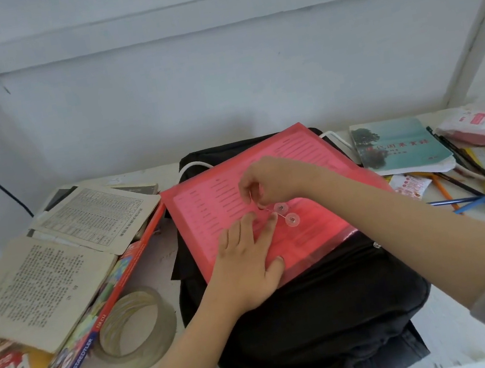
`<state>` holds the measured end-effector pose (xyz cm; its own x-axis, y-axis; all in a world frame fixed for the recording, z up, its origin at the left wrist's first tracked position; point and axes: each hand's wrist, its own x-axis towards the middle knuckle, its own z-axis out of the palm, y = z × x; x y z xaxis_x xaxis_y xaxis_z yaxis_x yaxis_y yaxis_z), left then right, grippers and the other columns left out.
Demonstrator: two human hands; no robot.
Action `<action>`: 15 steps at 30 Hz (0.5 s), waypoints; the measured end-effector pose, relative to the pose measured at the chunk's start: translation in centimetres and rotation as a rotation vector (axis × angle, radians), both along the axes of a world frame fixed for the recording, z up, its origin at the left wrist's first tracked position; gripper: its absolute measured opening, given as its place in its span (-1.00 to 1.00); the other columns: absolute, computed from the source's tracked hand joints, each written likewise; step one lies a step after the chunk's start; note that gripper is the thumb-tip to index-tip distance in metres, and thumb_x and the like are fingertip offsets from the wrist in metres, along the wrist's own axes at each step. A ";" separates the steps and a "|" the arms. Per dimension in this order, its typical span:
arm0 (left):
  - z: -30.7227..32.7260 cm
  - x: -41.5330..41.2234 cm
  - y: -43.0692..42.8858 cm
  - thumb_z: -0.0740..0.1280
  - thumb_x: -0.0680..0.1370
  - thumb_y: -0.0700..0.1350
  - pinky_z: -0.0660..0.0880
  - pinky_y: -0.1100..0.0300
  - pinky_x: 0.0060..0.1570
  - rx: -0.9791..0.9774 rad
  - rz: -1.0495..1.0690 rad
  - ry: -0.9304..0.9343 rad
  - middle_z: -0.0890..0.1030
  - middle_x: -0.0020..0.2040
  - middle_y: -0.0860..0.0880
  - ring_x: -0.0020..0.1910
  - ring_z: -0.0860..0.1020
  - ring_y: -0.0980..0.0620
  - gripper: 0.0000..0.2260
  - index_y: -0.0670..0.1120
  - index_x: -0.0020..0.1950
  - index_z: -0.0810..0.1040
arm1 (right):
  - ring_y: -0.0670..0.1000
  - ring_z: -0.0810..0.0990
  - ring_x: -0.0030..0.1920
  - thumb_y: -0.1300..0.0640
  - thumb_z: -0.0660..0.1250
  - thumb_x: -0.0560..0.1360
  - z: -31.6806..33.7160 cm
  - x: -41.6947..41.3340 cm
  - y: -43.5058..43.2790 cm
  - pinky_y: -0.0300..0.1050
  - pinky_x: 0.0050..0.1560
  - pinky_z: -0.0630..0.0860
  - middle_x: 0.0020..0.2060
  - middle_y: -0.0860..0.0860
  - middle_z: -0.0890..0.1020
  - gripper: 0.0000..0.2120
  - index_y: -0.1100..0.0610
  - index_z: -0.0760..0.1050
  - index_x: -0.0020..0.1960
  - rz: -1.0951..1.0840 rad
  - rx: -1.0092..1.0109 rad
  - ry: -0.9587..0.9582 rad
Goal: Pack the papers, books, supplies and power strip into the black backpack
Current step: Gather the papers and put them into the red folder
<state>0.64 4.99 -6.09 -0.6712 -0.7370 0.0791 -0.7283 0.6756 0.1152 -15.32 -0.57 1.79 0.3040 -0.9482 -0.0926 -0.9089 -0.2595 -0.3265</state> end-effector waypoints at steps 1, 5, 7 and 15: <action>-0.1 0.0 0.0 -0.21 0.41 0.24 -0.08 0.05 0.39 -0.006 -0.001 0.009 0.00 0.47 -0.07 0.39 0.02 -0.04 -0.33 0.14 0.53 -0.18 | -0.03 0.62 -0.18 0.43 0.30 0.31 -0.2 0.1 0.0 -0.10 -0.12 0.57 -0.24 0.00 0.67 -0.71 0.14 0.62 -0.08 0.010 -0.006 -0.002; -0.3 -0.1 -0.1 -0.16 0.42 0.22 0.01 0.08 0.32 -0.039 0.000 0.027 0.11 0.43 -0.10 0.31 0.14 -0.05 -0.34 0.13 0.53 -0.06 | -0.03 0.62 -0.16 0.41 0.30 0.33 -0.7 0.0 0.2 -0.07 -0.10 0.56 -0.21 0.03 0.67 -0.72 0.14 0.62 -0.07 0.028 -0.049 -0.038; -0.2 -0.2 -0.1 -0.17 0.41 0.23 0.01 0.11 0.30 -0.045 0.007 0.022 0.14 0.41 -0.08 0.29 0.15 -0.03 -0.33 0.12 0.53 0.00 | -0.01 0.60 -0.12 0.40 0.29 0.37 -1.1 -0.3 0.4 -0.05 -0.08 0.54 -0.16 0.03 0.66 -0.73 0.14 0.62 -0.04 0.009 -0.073 -0.074; 0.6 -1.4 -0.2 -0.21 0.37 0.20 0.04 0.14 0.24 -0.042 0.004 0.047 0.19 0.32 -0.03 0.26 0.15 0.00 -0.29 0.03 0.50 0.16 | 0.00 0.60 -0.11 0.37 0.36 0.36 -2.4 -2.6 0.9 -0.10 -0.05 0.50 -0.20 0.00 0.64 -0.80 0.14 0.62 -0.09 -0.129 -0.126 -0.182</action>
